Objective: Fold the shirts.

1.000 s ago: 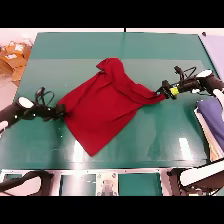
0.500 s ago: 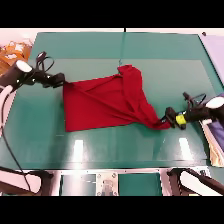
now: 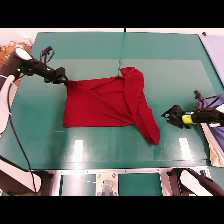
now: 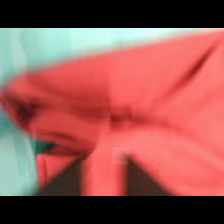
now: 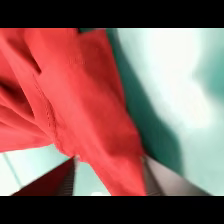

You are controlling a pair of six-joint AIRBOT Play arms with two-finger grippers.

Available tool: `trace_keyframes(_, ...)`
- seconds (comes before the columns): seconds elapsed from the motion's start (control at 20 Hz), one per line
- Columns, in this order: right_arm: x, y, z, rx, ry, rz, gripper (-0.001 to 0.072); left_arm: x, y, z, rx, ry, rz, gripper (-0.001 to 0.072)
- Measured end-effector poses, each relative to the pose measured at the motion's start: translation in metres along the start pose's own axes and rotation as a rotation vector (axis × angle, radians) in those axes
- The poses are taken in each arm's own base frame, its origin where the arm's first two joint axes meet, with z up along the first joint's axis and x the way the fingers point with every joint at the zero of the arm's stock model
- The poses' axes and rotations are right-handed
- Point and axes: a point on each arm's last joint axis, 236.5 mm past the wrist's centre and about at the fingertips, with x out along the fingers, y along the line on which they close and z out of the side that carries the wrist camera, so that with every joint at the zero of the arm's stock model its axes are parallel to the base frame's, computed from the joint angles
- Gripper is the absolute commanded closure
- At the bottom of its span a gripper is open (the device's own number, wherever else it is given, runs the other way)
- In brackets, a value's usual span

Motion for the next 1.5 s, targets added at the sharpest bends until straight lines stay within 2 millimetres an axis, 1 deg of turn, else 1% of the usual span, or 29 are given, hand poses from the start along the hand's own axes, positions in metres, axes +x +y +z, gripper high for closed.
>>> trace_keyframes(0.1, -0.012, -0.002, 0.001, -0.030, 0.010, -0.022, 0.0204, -0.014, 0.004, -0.018, -0.016, 0.075, 0.000, 0.0687)
trace_keyframes(0.2, -0.014, -0.005, -0.007, -0.048, 0.041, -0.043, 0.0204, -0.028, 0.000, -0.040, -0.015, 0.132, 0.009, 0.0688)
trace_keyframes(0.25, -0.011, -0.011, -0.016, -0.056, 0.072, -0.065, 0.0204, -0.033, 0.002, -0.055, -0.020, 0.164, 0.022, 0.0687)
trace_keyframes(0.3, -0.008, -0.015, -0.023, -0.059, 0.095, -0.079, 0.0204, -0.037, 0.009, -0.073, -0.029, 0.193, 0.054, 0.0687)
trace_keyframes(0.35, -0.005, -0.019, -0.031, -0.059, 0.119, -0.090, 0.0204, -0.041, 0.011, -0.091, -0.041, 0.215, 0.069, 0.0685)
trace_keyframes(0.4, -0.001, -0.023, -0.039, -0.060, 0.146, -0.101, 0.0204, -0.041, 0.012, -0.113, -0.048, 0.242, 0.078, 0.0682)
trace_keyframes(0.45, 0.003, -0.026, -0.046, -0.058, 0.165, -0.110, 0.0204, -0.040, 0.015, -0.132, -0.055, 0.259, 0.093, 0.0450)
trace_keyframes(0.5, 0.006, -0.029, -0.052, -0.057, 0.185, -0.118, 0.0204, -0.038, 0.020, -0.150, -0.067, 0.263, 0.110, 0.0158)
trace_keyframes(0.55, 0.009, -0.030, -0.059, -0.060, 0.203, -0.124, 0.0204, -0.033, 0.025, -0.165, -0.081, 0.262, 0.124, 0.0194)
trace_keyframes(0.7, 0.015, -0.032, -0.071, -0.078, 0.242, -0.139, 0.0204, -0.016, 0.038, -0.197, -0.133, 0.264, 0.148, 0.0196)
trace_keyframes(0.85, 0.018, -0.033, -0.077, -0.090, 0.260, -0.150, 0.0204, 0.002, 0.043, -0.208, -0.180, 0.220, 0.145, 0.0197)
trace_keyframes(1.0, 0.019, -0.034, -0.078, -0.096, 0.264, -0.154, 0.0202, 0.014, 0.046, -0.218, -0.218, 0.201, 0.136, 0.0197)
trace_keyframes(1.05, 0.020, -0.034, -0.079, -0.096, 0.264, -0.155, 0.0202, 0.017, 0.045, -0.221, -0.230, 0.195, 0.128, 0.0214)
trace_keyframes(1.1, 0.020, -0.034, -0.079, -0.096, 0.265, -0.155, 0.0201, 0.020, 0.044, -0.222, -0.239, 0.185, 0.115, 0.0330)
trace_keyframes(1.15, 0.022, -0.035, -0.081, -0.094, 0.269, -0.156, 0.0202, 0.024, 0.042, -0.223, -0.242, 0.171, 0.101, 0.0362)
trace_keyframes(1.2, 0.023, -0.036, -0.084, -0.094, 0.277, -0.157, 0.0201, 0.028, 0.039, -0.223, -0.244, 0.160, 0.081, 0.0432)
trace_keyframes(1.25, 0.026, -0.036, -0.089, -0.097, 0.290, -0.158, 0.0201, 0.031, 0.036, -0.222, -0.241, 0.148, 0.062, 0.0679)
trace_keyframes(1.35, 0.030, -0.037, -0.098, -0.111, 0.315, -0.162, 0.0201, 0.034, 0.034, -0.223, -0.225, 0.144, 0.041, 0.0686)
trace_keyframes(1.5, 0.037, -0.035, -0.107, -0.141, 0.338, -0.169, 0.0203, 0.032, 0.023, -0.218, -0.212, 0.136, -0.003, 0.0686)
